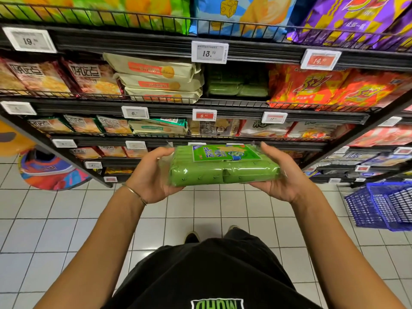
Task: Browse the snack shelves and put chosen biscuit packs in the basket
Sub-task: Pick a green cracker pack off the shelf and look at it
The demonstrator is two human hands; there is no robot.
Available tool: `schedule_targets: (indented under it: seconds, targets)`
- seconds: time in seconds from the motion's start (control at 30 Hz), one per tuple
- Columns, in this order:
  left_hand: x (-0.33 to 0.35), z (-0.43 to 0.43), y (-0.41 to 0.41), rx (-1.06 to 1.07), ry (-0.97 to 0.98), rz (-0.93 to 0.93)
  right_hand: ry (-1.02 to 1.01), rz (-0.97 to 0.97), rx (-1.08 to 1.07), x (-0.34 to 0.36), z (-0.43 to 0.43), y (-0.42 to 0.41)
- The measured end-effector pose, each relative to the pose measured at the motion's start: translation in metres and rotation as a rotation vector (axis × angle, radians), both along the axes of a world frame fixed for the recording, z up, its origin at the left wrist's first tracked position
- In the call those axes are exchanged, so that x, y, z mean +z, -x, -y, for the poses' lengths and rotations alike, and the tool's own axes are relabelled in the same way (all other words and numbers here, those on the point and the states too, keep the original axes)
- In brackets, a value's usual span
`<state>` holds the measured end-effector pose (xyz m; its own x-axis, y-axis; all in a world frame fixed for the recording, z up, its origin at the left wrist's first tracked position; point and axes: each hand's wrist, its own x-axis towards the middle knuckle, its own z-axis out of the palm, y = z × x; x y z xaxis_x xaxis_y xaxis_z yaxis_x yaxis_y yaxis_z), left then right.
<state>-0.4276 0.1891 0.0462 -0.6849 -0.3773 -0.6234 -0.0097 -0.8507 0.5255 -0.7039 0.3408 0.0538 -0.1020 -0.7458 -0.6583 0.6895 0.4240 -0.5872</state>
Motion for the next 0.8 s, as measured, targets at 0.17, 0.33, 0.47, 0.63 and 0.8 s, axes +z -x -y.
schedule_targets:
  seconds: [0.17,0.33,0.47,0.63,0.8]
  targets:
    - [-0.006,0.002,-0.004,-0.004,-0.112,-0.099,0.042,0.164,0.028,-0.007,0.000,-0.001]
    - [-0.025,0.007,-0.010,-0.023,-0.122,-0.168,0.118,0.190,0.047,-0.014,0.001,-0.001]
    - [-0.034,0.009,-0.014,0.044,-0.108,-0.182,0.107,0.117,0.078,-0.017,0.006,0.003]
    - [-0.034,0.010,-0.017,0.134,-0.051,-0.147,0.087,0.128,0.039,-0.021,0.007,0.002]
    - [-0.032,0.009,-0.017,0.164,-0.049,-0.129,0.079,0.163,0.009,-0.020,0.007,0.000]
